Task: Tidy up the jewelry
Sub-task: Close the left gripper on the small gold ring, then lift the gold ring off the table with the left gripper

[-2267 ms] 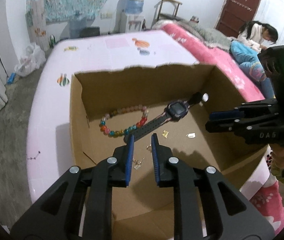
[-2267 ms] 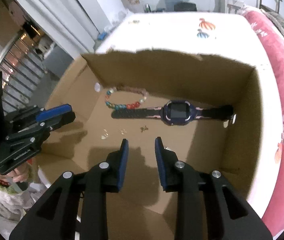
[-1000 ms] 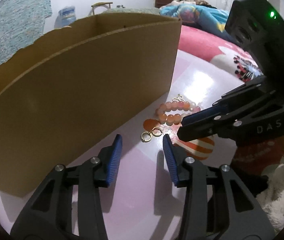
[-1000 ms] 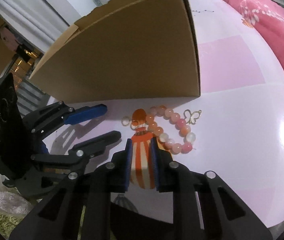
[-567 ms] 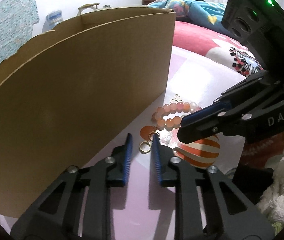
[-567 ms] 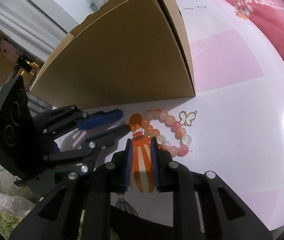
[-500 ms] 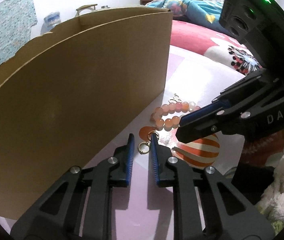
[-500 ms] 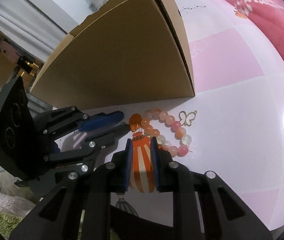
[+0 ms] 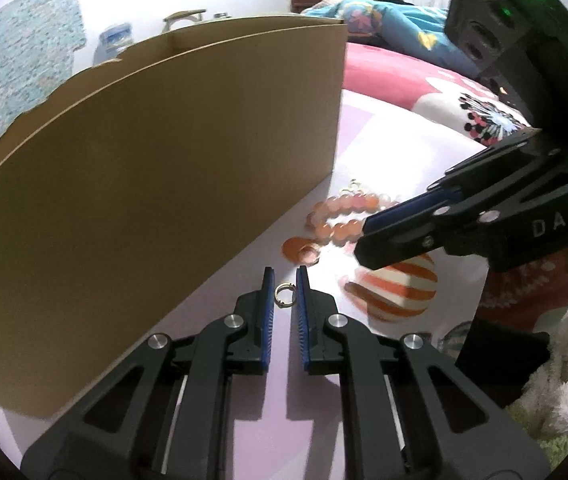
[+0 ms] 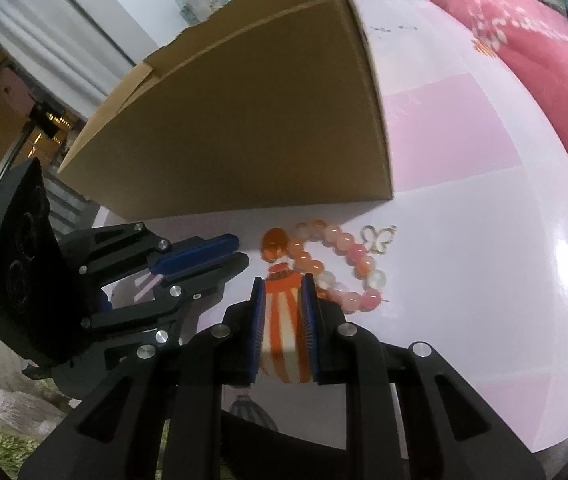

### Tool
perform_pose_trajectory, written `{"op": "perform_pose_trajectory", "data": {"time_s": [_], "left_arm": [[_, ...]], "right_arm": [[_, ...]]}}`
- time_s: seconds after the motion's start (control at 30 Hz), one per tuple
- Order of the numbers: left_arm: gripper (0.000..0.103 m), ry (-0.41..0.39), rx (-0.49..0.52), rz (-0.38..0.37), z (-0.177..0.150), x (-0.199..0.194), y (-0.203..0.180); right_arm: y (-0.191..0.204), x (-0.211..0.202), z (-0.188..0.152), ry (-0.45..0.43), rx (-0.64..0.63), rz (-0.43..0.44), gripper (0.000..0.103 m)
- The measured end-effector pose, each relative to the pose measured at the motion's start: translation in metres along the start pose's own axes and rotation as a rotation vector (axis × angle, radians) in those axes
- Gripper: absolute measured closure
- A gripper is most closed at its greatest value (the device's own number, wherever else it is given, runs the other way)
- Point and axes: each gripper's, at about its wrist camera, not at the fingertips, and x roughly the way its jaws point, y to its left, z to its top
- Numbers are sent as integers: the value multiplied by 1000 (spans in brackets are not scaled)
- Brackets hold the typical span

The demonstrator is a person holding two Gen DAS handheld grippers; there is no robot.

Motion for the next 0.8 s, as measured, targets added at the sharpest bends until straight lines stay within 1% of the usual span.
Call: {"op": "perform_pose_trajectory", "data": {"time_s": [0.1, 0.17, 0.3, 0.47, 0.7, 0.8], "left_arm": [[93, 2, -56, 29, -9, -8, 9], [93, 1, -96, 52, -15, -13, 16], [93, -2, -165, 74, -25, -21, 22], [93, -5, -199, 79, -33, -28, 26], [93, -9, -206, 81, -34, -28, 24], [93, -11, -203, 83, -34, -28, 24]], "right_arm": [[8, 3, 0, 1, -47, -21, 84], [12, 9, 1, 12, -81, -57, 84], [20, 13, 5, -8, -133, -122, 84], [29, 20, 9, -34, -187, -182, 84], [51, 22, 8, -55, -273, -239, 84], [54, 22, 5, -65, -309, -261, 85]]}}
